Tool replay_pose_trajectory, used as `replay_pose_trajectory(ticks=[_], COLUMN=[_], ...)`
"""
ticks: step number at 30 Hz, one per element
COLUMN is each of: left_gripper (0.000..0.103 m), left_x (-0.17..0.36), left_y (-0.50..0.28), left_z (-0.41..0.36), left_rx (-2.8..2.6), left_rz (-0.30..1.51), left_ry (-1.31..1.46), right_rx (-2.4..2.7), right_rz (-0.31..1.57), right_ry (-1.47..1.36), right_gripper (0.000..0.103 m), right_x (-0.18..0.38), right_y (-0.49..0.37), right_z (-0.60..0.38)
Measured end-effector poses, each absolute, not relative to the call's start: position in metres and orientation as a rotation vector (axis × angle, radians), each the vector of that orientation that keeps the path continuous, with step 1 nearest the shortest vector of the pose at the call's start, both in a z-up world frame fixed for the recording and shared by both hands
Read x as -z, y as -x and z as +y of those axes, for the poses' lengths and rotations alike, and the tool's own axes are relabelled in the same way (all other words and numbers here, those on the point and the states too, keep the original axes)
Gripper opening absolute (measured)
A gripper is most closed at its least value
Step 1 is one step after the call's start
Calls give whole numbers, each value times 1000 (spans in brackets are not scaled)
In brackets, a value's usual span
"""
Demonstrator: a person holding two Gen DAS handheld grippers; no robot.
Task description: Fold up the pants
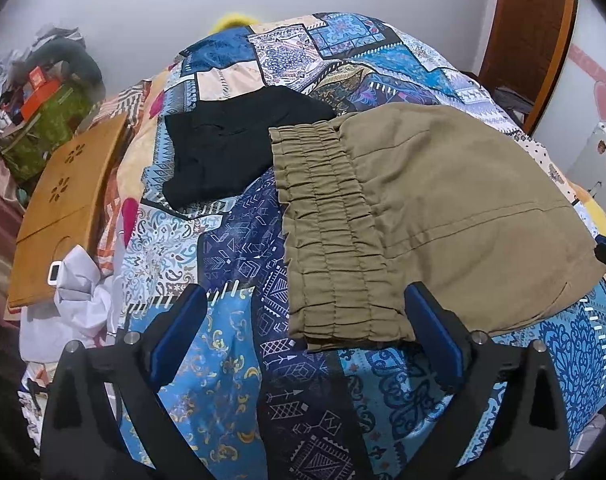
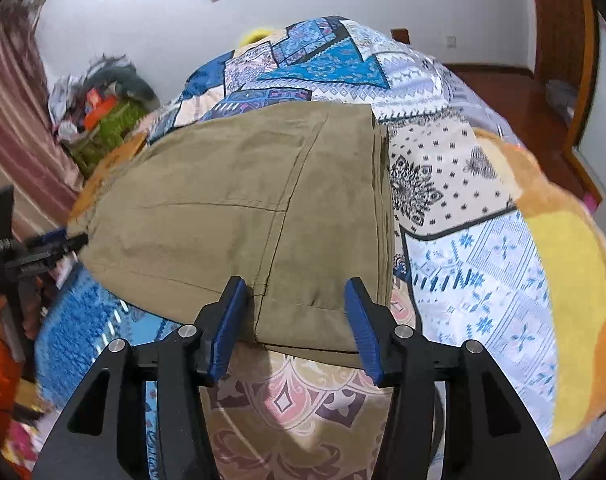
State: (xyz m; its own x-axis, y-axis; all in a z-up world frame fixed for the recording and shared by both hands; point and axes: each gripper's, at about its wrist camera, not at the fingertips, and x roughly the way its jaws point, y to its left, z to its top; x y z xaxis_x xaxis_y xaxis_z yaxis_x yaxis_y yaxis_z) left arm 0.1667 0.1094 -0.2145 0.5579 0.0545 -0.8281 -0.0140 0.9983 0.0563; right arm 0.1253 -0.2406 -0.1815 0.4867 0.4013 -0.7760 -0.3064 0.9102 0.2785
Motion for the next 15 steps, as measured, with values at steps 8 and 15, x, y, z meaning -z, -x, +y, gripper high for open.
replay_pose_trajectory(ticks=[8,15], left_gripper=[100,100], left_x=[172,155], left_y=[-175,-227], left_z=[93,106], left_rx=[-83,-119], left_rz=[882,863], left_ry=[-215,-179], right_rx=[-484,-482], right_rz=[992,888], right_ry=[-56,-50], right_gripper=[49,53], right_x=[158,132], right_y=[-146,-185], right_z=[-241,-241])
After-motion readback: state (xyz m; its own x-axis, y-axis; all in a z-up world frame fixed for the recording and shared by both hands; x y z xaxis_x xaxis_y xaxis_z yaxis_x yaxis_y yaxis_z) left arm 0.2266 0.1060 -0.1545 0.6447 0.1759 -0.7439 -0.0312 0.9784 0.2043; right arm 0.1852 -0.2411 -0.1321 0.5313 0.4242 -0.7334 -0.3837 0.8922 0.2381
